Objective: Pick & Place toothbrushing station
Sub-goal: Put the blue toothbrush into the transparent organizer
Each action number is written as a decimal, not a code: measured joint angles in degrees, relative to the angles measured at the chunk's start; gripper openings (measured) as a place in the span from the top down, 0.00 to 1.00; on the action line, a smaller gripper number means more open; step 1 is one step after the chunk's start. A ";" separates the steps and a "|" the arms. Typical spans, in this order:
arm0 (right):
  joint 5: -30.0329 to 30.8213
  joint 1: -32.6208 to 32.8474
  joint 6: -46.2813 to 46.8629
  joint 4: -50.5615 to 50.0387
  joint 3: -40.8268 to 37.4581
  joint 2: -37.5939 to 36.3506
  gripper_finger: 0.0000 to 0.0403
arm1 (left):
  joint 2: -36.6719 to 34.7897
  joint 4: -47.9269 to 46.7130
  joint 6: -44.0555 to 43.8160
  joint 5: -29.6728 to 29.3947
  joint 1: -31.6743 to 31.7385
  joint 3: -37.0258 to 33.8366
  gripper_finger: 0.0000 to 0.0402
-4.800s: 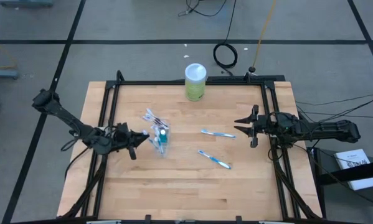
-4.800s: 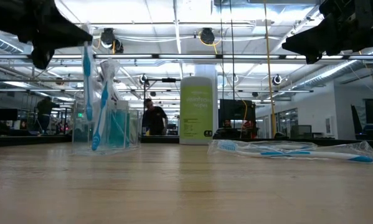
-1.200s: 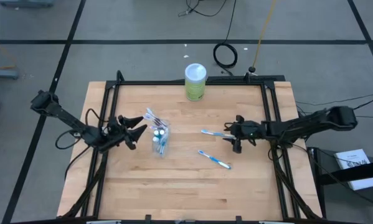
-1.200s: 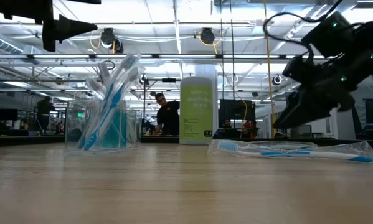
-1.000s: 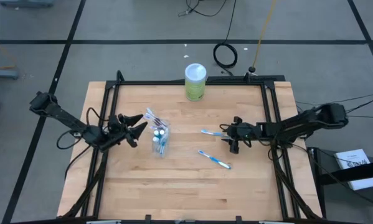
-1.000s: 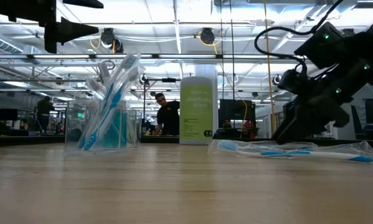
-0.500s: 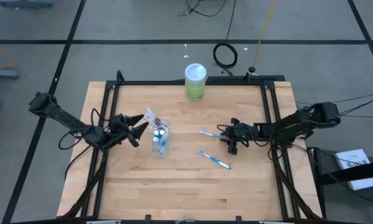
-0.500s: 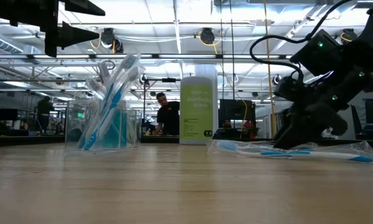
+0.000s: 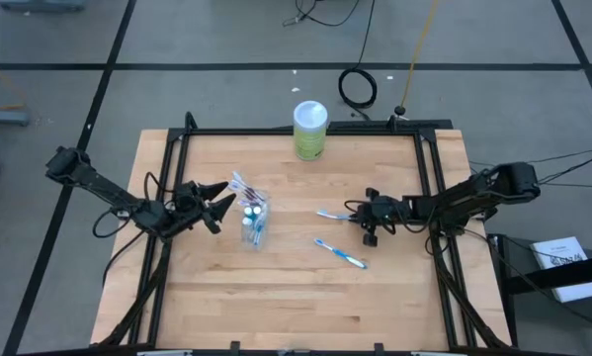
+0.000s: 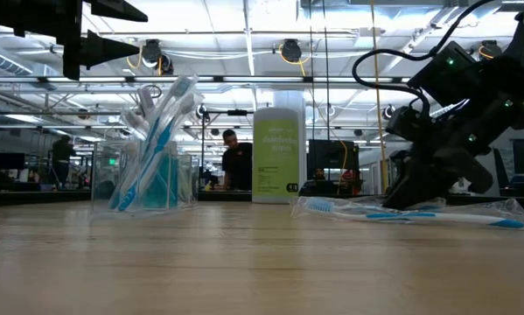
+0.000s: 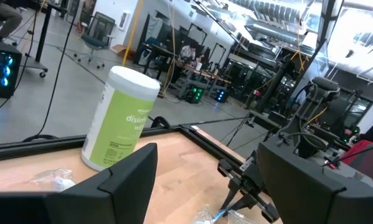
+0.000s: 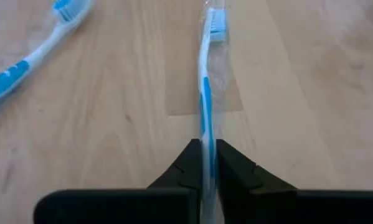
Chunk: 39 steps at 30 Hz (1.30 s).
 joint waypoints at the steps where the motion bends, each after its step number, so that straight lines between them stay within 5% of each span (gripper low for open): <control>1: 0.04 -0.02 -0.02 0.81 -0.02 0.02 0.96 | 0.00 0.00 0.00 0.00 0.00 0.00 0.29; 11: 0.29 0.36 -6.92 7.97 1.23 -1.23 0.96 | -0.02 0.02 0.34 0.00 0.00 0.00 0.29; 18: 1.70 4.50 -20.59 8.23 4.61 -4.30 0.96 | -0.02 0.09 0.48 0.04 0.00 0.02 0.29; 22: 10.65 8.52 -30.00 6.95 7.31 -4.33 0.96 | -0.02 0.09 0.55 0.06 0.00 0.02 0.29; 32: 43.76 15.18 -55.22 9.06 10.02 -4.01 0.96 | -0.02 0.07 0.60 0.14 0.00 0.01 0.29; 39: 51.09 15.52 -64.48 17.09 10.02 -4.03 0.96 | -0.02 0.07 0.59 0.15 0.00 0.01 0.29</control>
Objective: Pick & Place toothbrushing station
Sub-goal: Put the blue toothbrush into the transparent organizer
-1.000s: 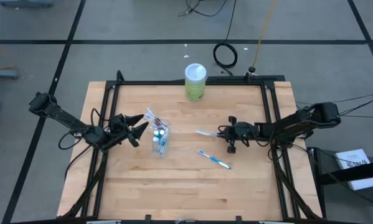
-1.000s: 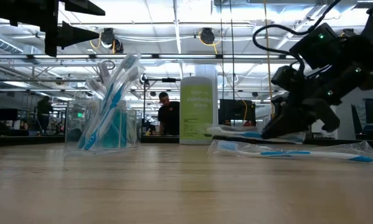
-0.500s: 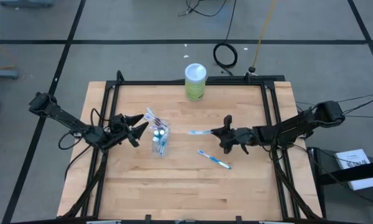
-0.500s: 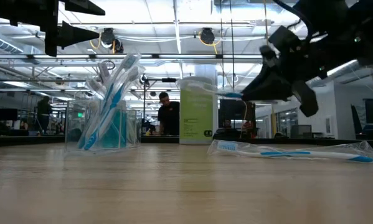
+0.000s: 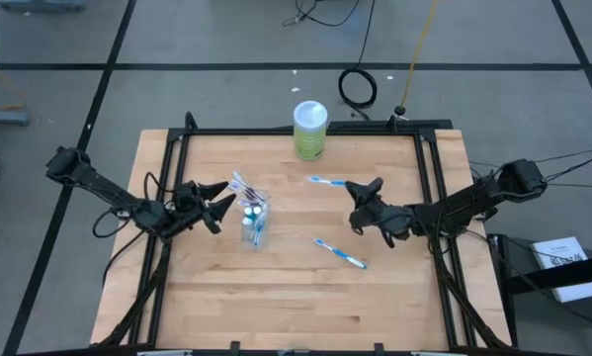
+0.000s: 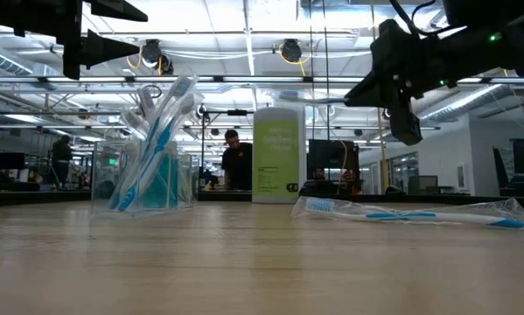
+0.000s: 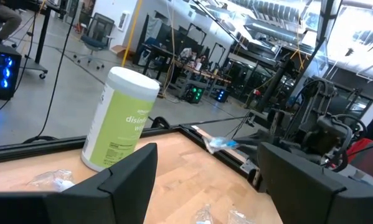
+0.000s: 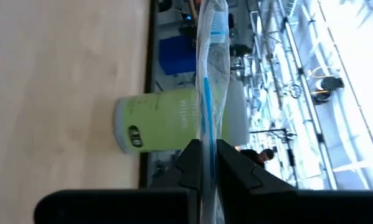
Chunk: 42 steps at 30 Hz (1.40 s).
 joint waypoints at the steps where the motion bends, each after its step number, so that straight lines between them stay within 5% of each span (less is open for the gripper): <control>1: 0.13 0.00 -0.88 0.62 0.00 -0.02 0.96 | 0.00 0.00 0.00 0.00 0.00 0.01 0.29; 6: -1.40 -0.33 3.06 1.34 0.00 0.00 0.96 | 0.00 0.00 0.00 0.00 -0.01 0.01 0.29; 13: -13.90 -2.13 26.88 0.80 0.00 0.00 0.96 | 0.00 -0.01 -0.02 -0.01 0.00 0.01 0.29; 22: -37.71 -7.48 48.70 2.14 -0.02 0.00 0.96 | 0.00 -0.01 -0.02 -0.02 -0.01 0.00 0.29; 27: -57.18 -10.28 57.22 6.05 -0.04 0.00 0.96 | 0.00 -0.02 -0.02 -0.02 -0.02 0.01 0.29; 37: -86.31 -10.53 65.55 14.46 -0.07 -0.02 0.96 | -0.01 -0.02 -0.03 -0.02 -0.01 0.01 0.29; 42: -95.45 -9.58 69.09 19.96 -0.07 -0.02 0.96 | -0.02 -0.02 -0.04 -0.02 -0.02 -0.01 0.29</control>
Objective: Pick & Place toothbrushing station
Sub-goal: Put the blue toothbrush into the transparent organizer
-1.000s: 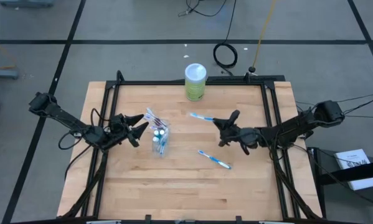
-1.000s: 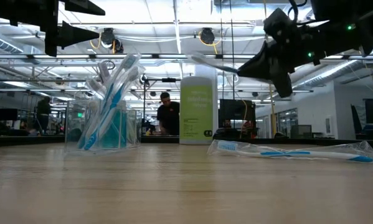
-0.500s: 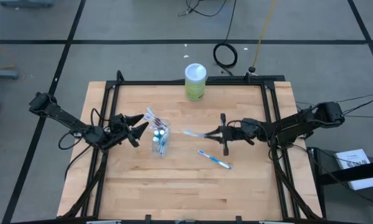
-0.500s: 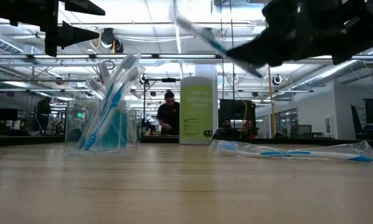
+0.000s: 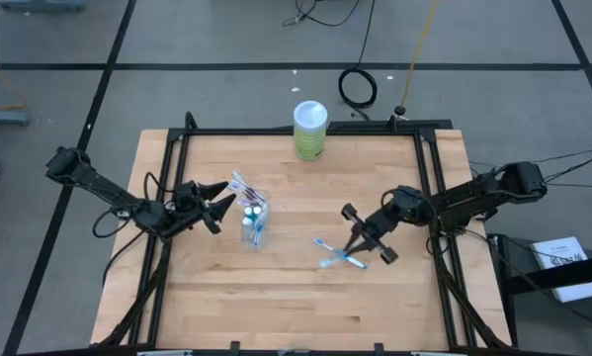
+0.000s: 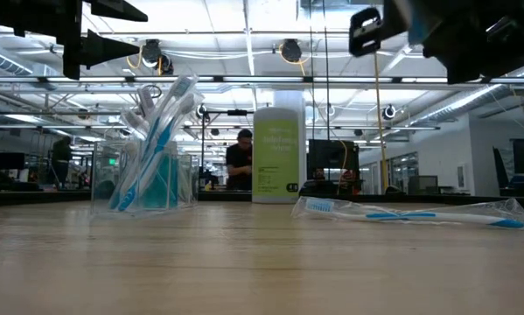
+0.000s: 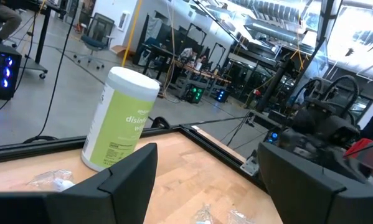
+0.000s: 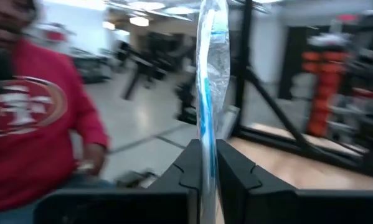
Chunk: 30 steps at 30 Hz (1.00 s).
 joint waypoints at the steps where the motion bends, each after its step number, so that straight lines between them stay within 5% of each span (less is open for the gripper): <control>1: -1.85 0.20 0.53 0.89 0.00 0.01 0.96 | 0.02 0.00 0.00 0.00 0.02 0.00 0.29; 8: -12.69 1.58 4.15 5.66 0.00 0.00 0.96 | 0.02 0.01 0.00 0.00 0.01 0.01 0.29; 15: -12.02 1.70 3.64 4.93 0.00 0.02 0.96 | 0.01 0.01 0.00 0.00 0.00 0.02 0.29; 30: 24.81 -0.72 -5.64 -4.07 0.00 0.02 0.96 | 0.02 0.00 0.00 0.00 0.00 0.02 0.29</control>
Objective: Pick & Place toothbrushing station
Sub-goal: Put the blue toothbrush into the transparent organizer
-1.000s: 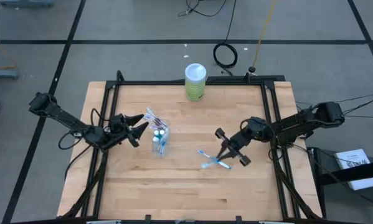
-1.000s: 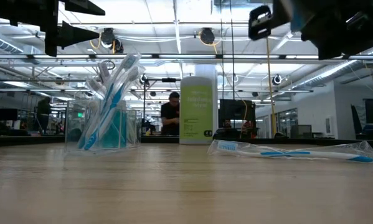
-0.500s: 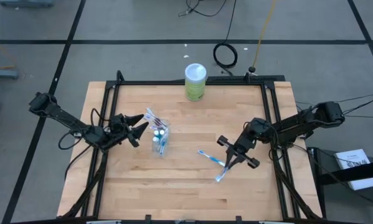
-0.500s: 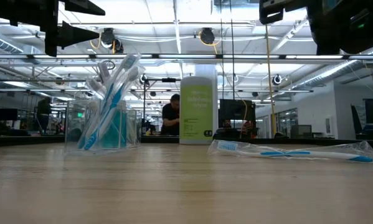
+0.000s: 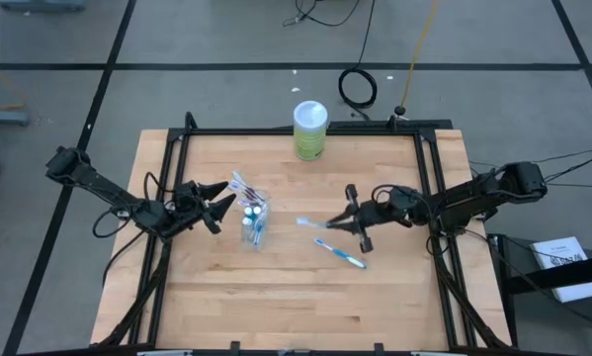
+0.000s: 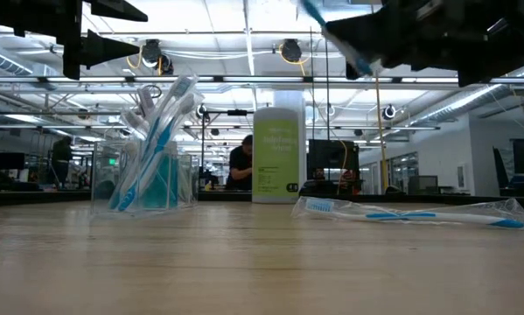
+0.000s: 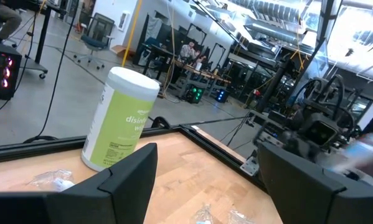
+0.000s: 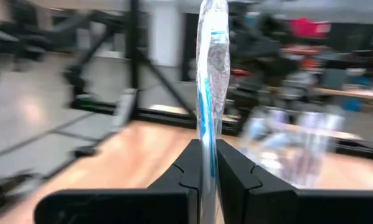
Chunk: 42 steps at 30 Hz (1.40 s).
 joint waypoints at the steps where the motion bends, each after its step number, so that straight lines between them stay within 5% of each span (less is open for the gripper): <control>1: 2.71 -0.05 -0.34 0.02 0.00 0.00 0.96 | 0.00 0.02 0.00 0.00 0.00 0.00 0.29; 9: 15.31 -0.08 -0.63 -1.38 0.00 -0.02 0.96 | 0.00 0.00 0.00 0.00 0.02 -0.02 0.29; 37: 14.95 0.18 -2.49 -3.12 0.00 -0.02 0.96 | -0.02 -1.09 -9.27 -3.70 5.27 0.00 0.29; 42: 14.95 0.18 -2.51 -3.05 0.00 0.01 0.96 | 2.40 -3.70 -14.43 7.88 8.75 0.00 0.29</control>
